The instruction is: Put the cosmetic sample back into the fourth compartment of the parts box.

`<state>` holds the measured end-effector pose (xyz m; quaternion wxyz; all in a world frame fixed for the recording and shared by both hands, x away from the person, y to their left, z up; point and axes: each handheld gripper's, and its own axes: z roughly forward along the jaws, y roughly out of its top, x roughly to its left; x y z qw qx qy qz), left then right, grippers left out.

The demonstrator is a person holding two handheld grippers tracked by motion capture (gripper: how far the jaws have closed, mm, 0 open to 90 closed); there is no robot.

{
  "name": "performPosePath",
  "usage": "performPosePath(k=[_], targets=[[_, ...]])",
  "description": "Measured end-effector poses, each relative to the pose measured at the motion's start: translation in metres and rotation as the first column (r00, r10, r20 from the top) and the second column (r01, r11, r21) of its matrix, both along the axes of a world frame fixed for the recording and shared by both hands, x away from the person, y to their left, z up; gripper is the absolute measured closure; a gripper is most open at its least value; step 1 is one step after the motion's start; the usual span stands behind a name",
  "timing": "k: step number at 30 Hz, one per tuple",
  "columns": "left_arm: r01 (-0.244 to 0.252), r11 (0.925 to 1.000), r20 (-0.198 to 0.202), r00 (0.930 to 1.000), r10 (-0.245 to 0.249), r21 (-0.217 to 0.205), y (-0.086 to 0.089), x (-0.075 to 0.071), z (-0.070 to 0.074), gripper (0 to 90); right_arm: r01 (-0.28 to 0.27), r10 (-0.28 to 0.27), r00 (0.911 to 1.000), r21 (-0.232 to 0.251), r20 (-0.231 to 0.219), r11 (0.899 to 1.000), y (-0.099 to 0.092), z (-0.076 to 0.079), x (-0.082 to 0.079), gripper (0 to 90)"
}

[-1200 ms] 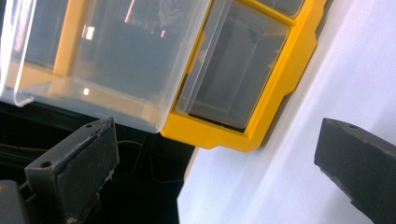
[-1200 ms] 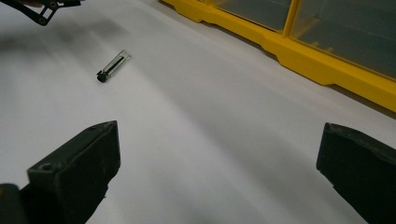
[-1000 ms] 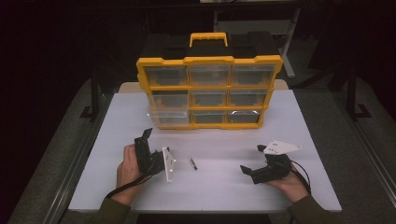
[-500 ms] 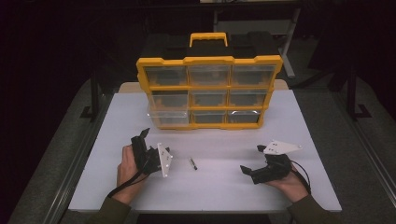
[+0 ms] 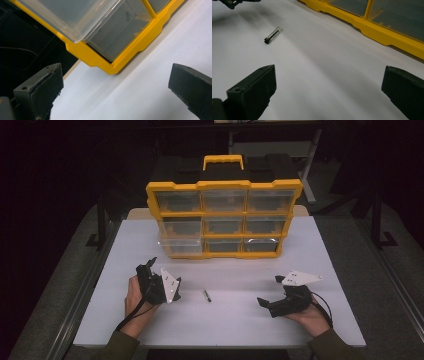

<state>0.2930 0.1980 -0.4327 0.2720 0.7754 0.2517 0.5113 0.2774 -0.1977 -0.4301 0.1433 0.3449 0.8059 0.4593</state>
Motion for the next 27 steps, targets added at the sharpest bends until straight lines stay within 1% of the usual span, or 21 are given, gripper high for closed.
performPosePath(k=[3, 7, 10, 11, 13, 16, 18, 20, 22, 23, 25, 26, 27], targets=[[-0.001, 0.9990, -0.024, 0.9997, 0.000, -0.045, 0.002, 0.001, 0.001, 0.0, 0.000, 0.000, 1.0000, -0.001, 0.000, 1.000, 0.000, 0.000, 0.000, 0.0], [-0.004, 0.9957, -0.053, 0.9986, -0.001, -0.092, 0.005, 0.003, 0.002, 0.0, 0.001, -0.001, 1.0000, 0.000, 0.000, 1.000, 0.000, 0.000, 0.000, 0.0], [-0.007, 0.9914, -0.080, 0.9968, -0.003, -0.131, 0.007, 0.004, 0.003, 0.0, 0.001, -0.001, 1.0000, 0.001, 0.000, 1.000, 0.000, 0.000, 0.000, 0.0], [-0.009, 0.9891, -0.085, 0.9964, -0.004, -0.147, 0.008, 0.004, 0.003, 0.0, 0.001, -0.001, 1.0000, 0.001, 0.000, 1.000, 0.000, 0.000, 0.000, 0.0], [-0.012, 0.9860, -0.095, 0.9955, -0.004, -0.167, 0.009, 0.005, 0.004, 0.0, 0.001, -0.001, 1.0000, 0.002, 0.000, 1.000, 0.000, 0.000, 0.000, 0.0], [-0.012, 0.9775, -0.115, 0.9933, -0.012, -0.210, 0.010, 0.006, 0.004, 0.0, 0.001, -0.001, 1.0000, 0.003, 0.001, 1.000, -0.001, 0.000, 0.000, 0.0], [-0.011, 0.9731, -0.132, 0.9911, -0.020, -0.230, 0.012, 0.007, 0.005, 0.0, 0.002, -0.002, 1.0000, 0.004, 0.001, 1.000, 0.000, 0.000, 0.000, 0.0], [-0.013, 0.9664, -0.142, 0.9896, -0.024, -0.257, 0.013, 0.007, 0.006, 0.0, 0.002, -0.002, 1.0000, 0.001, 0.001, 1.000, 0.000, 0.000, 0.000, 0.0], [-0.015, 0.9590, -0.162, 0.9864, -0.032, -0.283, 0.014, 0.008, 0.007, 0.0, 0.003, -0.003, 1.0000, 0.002, 0.001, 1.000, 0.000, 0.001, 0.000, 0.0], [-0.016, 0.9526, -0.168, 0.9850, -0.037, -0.304, 0.015, 0.008, 0.007, 0.0, 0.003, -0.003, 1.0000, 0.003, 0.002, 1.000, 0.000, 0.001, 0.000, 0.0], [-0.017, 0.9471, -0.185, 0.9817, -0.045, -0.321, 0.016, 0.009, 0.007, 0.0, 0.003, -0.003, 1.0000, 0.001, 0.001, 1.000, 0.000, 0.000, 0.000, 0.0], [-0.023, 0.9420, -0.193, 0.9801, -0.045, -0.335, 0.017, 0.009, 0.007, 0.0, 0.002, -0.002, 1.0000, 0.001, 0.001, 1.000, 0.000, 0.000, 0.000, 0.0], [-0.020, 0.9380, -0.193, 0.9799, -0.051, -0.346, 0.017, 0.010, 0.007, 0.0, 0.003, -0.003, 1.0000, 0.001, 0.001, 1.000, 0.000, 0.000, 0.000, 0.0]])
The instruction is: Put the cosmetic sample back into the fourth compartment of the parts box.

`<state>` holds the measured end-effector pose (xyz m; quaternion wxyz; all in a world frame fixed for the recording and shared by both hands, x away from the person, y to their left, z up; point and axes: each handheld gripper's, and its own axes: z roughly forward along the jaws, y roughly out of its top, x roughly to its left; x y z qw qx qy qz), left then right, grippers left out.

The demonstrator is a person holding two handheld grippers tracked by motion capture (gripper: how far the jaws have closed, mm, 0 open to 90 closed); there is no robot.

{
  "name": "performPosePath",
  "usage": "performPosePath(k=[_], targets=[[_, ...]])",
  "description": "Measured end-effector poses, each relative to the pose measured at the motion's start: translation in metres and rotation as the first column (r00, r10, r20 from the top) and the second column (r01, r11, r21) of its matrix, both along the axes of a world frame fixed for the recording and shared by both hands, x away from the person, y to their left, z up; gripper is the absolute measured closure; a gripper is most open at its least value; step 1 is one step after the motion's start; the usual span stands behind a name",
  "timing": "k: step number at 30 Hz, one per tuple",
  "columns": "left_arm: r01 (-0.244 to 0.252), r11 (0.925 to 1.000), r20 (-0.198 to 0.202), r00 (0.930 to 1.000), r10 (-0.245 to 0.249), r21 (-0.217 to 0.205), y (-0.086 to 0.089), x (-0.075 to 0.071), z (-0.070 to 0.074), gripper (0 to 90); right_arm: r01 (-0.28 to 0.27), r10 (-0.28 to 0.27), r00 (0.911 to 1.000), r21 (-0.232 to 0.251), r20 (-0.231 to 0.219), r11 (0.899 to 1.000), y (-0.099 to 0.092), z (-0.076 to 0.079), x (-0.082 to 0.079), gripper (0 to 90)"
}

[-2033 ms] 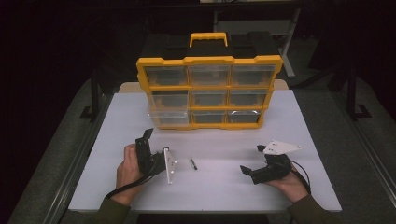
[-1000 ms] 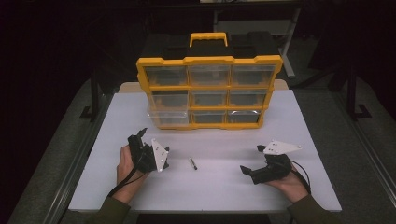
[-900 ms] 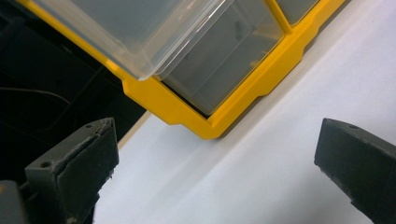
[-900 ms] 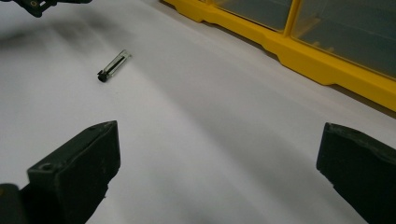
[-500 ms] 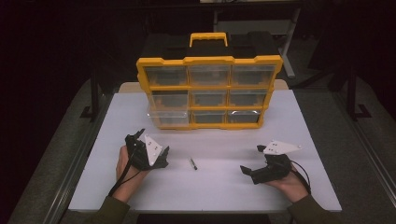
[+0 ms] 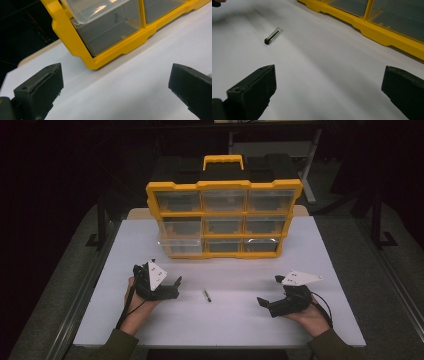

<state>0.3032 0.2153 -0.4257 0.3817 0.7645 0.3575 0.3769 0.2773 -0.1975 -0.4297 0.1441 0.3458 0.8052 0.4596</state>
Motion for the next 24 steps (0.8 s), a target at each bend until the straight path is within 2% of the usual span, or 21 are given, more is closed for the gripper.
performPosePath(k=[4, 6, 10, 16, 21, 24], targets=[[0.014, 0.9989, -0.026, 0.9995, -0.015, -0.044, 0.003, 0.002, 0.002, 0.0, -0.001, 0.001, 1.0000, 0.001, 0.002, 1.000, 0.000, 0.000, 0.000, 0.0], [0.017, 0.9964, -0.038, 0.9991, -0.021, -0.083, 0.003, 0.003, 0.002, 0.0, -0.001, 0.001, 1.0000, 0.002, 0.003, 1.000, -0.001, 0.000, 0.000, 0.0], [0.042, 0.9908, -0.067, 0.9965, -0.051, -0.129, 0.006, 0.004, 0.002, 0.0, 0.001, -0.001, 1.0000, 0.003, 0.001, 1.000, -0.001, 0.000, -0.001, 0.0], [0.087, 0.9834, -0.095, 0.9901, -0.103, -0.159, 0.012, 0.008, 0.004, 0.0, -0.002, 0.002, 1.0000, 0.003, 0.004, 1.000, -0.001, 0.000, 0.000, 0.0], [0.125, 0.9722, -0.110, 0.9828, -0.148, -0.198, 0.016, 0.009, 0.006, 0.0, -0.002, 0.002, 1.0000, 0.004, 0.003, 1.000, -0.001, -0.001, 0.000, 0.0], [0.147, 0.9622, -0.113, 0.9777, -0.177, -0.229, 0.019, 0.010, 0.006, 0.0, -0.003, 0.003, 1.0000, 0.002, 0.003, 1.000, 0.000, -0.001, 0.000, 0.0]])
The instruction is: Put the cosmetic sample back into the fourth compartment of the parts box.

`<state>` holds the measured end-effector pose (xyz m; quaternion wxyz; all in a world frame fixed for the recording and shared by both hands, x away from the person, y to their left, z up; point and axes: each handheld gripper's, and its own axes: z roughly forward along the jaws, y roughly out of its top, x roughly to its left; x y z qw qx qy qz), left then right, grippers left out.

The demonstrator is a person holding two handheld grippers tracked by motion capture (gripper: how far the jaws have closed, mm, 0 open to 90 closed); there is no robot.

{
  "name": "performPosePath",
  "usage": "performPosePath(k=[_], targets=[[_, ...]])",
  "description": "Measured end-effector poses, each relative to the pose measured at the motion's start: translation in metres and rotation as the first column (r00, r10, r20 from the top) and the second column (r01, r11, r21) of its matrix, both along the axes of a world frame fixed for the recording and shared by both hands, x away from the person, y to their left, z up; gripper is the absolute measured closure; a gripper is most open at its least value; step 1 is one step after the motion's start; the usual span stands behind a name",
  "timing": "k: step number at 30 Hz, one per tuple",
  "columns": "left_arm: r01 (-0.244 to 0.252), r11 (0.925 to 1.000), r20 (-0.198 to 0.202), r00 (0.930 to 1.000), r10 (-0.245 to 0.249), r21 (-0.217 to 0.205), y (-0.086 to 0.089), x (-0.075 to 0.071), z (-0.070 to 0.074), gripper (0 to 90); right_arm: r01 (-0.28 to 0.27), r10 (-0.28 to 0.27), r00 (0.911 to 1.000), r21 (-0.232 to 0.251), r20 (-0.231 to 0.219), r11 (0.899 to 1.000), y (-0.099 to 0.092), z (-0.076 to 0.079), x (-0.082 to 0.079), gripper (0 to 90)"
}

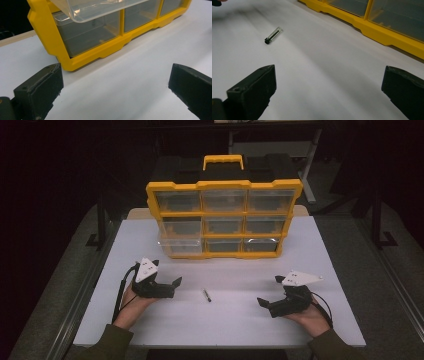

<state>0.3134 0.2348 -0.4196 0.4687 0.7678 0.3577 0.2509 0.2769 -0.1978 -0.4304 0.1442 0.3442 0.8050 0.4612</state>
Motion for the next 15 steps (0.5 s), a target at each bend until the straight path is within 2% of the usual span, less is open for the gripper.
performPosePath(k=[4, 9, 15], targets=[[0.033, 0.9990, -0.008, 0.9994, -0.033, -0.032, 0.0034, 0.0010, 0.0003, 0.0, 0.001, -0.001, 1.0000, 0.002, -0.001, 1.000, -0.0001, -0.0001, 0.0002, 0.0], [0.092, 0.9954, -0.026, 0.9953, -0.093, -0.028, 0.0075, 0.0001, 0.0008, 0.0, 0.001, -0.001, 1.0000, 0.000, -0.008, 1.000, -0.0002, -0.0009, 0.0003, 0.0], [0.136, 0.9902, -0.032, 0.9901, -0.137, -0.032, 0.0101, -0.0034, 0.0014, 0.0, 0.003, -0.003, 0.9999, -0.002, -0.011, 1.000, 0.0003, -0.0013, 0.0003, 0.0]])
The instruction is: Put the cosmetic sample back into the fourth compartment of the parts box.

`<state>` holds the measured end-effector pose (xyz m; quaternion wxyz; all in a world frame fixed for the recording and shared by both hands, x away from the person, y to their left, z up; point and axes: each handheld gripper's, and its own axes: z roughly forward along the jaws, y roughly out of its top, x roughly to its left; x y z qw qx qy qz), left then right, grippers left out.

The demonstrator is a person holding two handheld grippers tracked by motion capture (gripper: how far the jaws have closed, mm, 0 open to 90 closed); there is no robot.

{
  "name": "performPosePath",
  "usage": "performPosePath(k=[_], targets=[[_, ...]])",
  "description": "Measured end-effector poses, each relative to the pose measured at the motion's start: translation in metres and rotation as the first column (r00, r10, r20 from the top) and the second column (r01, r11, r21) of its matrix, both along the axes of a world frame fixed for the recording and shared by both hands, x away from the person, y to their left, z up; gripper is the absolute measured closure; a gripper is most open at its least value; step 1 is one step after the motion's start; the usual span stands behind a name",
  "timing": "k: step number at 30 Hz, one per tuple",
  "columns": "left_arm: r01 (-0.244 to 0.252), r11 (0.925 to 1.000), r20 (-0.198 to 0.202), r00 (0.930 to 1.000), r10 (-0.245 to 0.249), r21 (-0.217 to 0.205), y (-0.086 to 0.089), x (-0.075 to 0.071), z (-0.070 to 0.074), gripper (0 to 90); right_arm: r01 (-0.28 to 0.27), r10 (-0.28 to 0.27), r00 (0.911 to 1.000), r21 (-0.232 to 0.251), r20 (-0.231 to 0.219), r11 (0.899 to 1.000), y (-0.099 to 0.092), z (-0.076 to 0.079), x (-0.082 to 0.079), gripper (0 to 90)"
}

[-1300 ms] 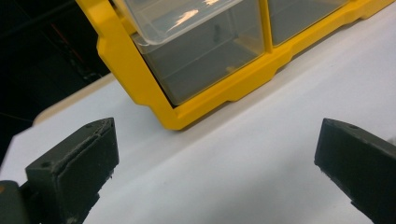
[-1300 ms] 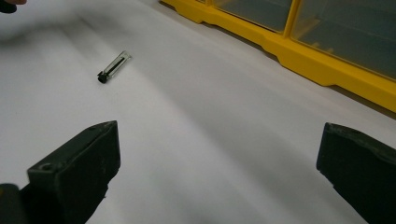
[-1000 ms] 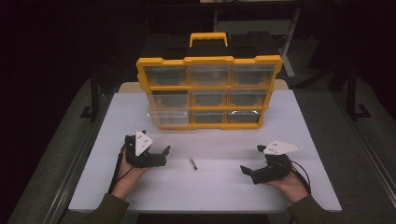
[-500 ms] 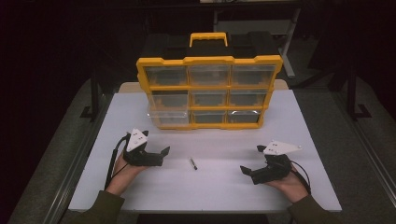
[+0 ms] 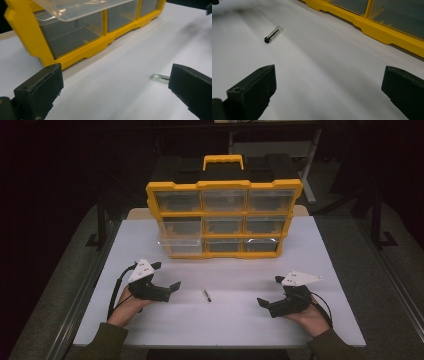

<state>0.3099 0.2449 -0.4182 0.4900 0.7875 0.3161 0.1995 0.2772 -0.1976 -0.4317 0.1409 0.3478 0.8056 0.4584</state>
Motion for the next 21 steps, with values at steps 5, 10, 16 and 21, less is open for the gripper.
performPosePath(k=[5, 10, 16, 21], targets=[[0.020, 0.9998, -0.002, 0.9998, -0.020, -0.009, 0.004, -0.007, 0.002, 0.0, 0.001, -0.001, 1.0000, -0.002, -0.005, 1.000, 0.000, 0.000, 0.000, 0.0], [0.037, 0.9991, 0.000, 0.9993, -0.037, -0.022, 0.011, -0.013, 0.001, 0.0, 0.000, 0.000, 1.0000, -0.003, -0.002, 1.000, 0.000, -0.001, 0.001, 0.0], [0.052, 0.9982, 0.006, 0.9986, -0.052, -0.031, 0.019, -0.022, 0.000, 0.0, 0.001, -0.001, 1.0000, -0.003, -0.002, 1.000, 0.000, -0.001, 0.001, 0.0], [0.062, 0.9975, 0.015, 0.9980, -0.061, -0.034, 0.024, -0.028, -0.002, 0.0, 0.003, -0.003, 1.0000, -0.004, -0.004, 1.000, 0.001, -0.001, 0.001, 0.0]])
